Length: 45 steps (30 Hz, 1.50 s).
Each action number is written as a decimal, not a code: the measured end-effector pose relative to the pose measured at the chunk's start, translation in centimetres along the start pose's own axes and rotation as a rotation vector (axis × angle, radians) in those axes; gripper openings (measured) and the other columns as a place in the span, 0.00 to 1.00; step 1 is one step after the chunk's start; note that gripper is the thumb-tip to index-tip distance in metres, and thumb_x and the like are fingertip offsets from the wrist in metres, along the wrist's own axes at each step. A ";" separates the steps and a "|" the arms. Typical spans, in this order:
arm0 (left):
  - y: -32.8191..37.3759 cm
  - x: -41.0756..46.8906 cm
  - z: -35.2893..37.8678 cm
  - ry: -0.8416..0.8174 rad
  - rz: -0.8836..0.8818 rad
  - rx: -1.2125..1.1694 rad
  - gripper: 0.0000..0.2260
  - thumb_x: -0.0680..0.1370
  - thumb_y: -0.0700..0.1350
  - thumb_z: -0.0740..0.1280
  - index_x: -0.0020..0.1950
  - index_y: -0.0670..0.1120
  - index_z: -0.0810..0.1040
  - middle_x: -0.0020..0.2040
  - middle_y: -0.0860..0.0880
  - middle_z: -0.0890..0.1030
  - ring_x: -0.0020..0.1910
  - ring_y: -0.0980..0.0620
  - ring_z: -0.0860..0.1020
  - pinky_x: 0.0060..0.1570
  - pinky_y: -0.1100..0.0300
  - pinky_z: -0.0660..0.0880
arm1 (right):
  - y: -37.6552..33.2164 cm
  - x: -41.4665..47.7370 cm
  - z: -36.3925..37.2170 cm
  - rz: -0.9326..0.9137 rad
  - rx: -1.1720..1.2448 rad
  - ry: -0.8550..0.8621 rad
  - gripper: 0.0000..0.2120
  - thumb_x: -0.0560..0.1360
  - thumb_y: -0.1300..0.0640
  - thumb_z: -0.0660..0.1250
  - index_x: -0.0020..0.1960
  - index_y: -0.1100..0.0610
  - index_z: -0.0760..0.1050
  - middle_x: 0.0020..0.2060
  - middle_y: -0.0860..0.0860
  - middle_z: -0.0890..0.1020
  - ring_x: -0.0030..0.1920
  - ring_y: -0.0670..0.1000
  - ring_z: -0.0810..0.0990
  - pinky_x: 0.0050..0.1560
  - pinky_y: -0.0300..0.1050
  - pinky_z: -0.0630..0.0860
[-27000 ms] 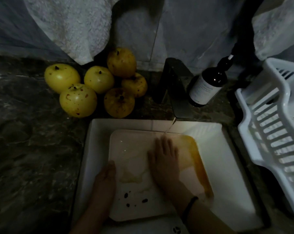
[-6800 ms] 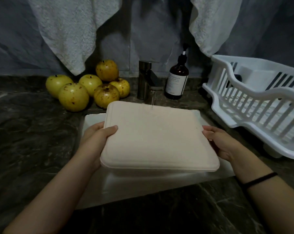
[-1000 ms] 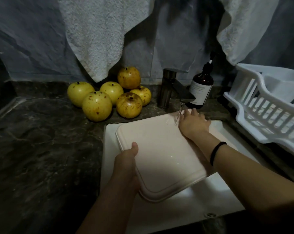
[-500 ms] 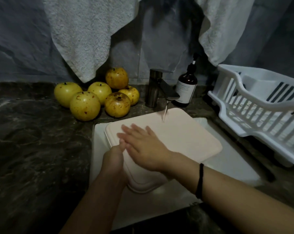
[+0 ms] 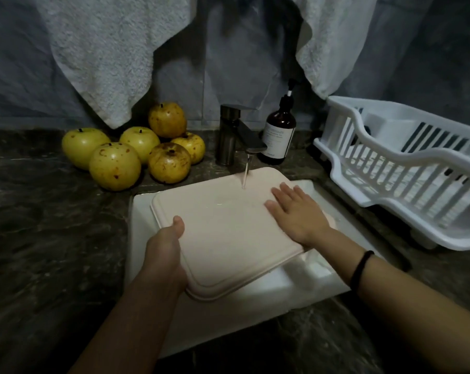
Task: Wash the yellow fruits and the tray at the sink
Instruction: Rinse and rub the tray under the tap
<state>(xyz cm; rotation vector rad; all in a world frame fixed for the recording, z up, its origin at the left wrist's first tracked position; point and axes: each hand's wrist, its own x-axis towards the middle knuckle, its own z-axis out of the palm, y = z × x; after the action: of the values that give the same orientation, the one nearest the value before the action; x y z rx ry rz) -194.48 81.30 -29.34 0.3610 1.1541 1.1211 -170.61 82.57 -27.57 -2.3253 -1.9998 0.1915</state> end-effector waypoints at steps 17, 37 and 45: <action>0.3 -0.5 0.1 -0.048 0.006 0.027 0.10 0.80 0.50 0.62 0.57 0.47 0.76 0.45 0.43 0.81 0.44 0.41 0.78 0.47 0.46 0.73 | -9.0 -7.1 0.3 -0.493 0.004 -0.164 0.26 0.82 0.44 0.49 0.78 0.44 0.47 0.78 0.45 0.43 0.77 0.49 0.39 0.75 0.53 0.36; 0.7 -1.3 0.2 -0.002 0.024 0.001 0.16 0.79 0.48 0.65 0.62 0.41 0.76 0.53 0.42 0.82 0.49 0.40 0.80 0.51 0.46 0.76 | 1.8 -0.6 -1.5 0.278 0.032 -0.011 0.43 0.69 0.23 0.48 0.75 0.50 0.56 0.72 0.58 0.63 0.70 0.63 0.64 0.68 0.60 0.63; 0.8 -3.1 0.8 -0.326 -0.141 0.019 0.10 0.80 0.48 0.62 0.48 0.43 0.78 0.34 0.43 0.84 0.32 0.43 0.82 0.35 0.53 0.75 | 5.3 -0.7 -3.0 0.445 0.097 -0.098 0.42 0.75 0.29 0.49 0.71 0.63 0.65 0.69 0.62 0.70 0.66 0.62 0.71 0.66 0.53 0.68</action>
<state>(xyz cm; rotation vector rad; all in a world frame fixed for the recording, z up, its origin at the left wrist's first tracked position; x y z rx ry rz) -194.07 79.31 -26.79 0.4516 0.8882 0.8903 -165.15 81.12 -25.26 -2.7056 -1.4378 0.4207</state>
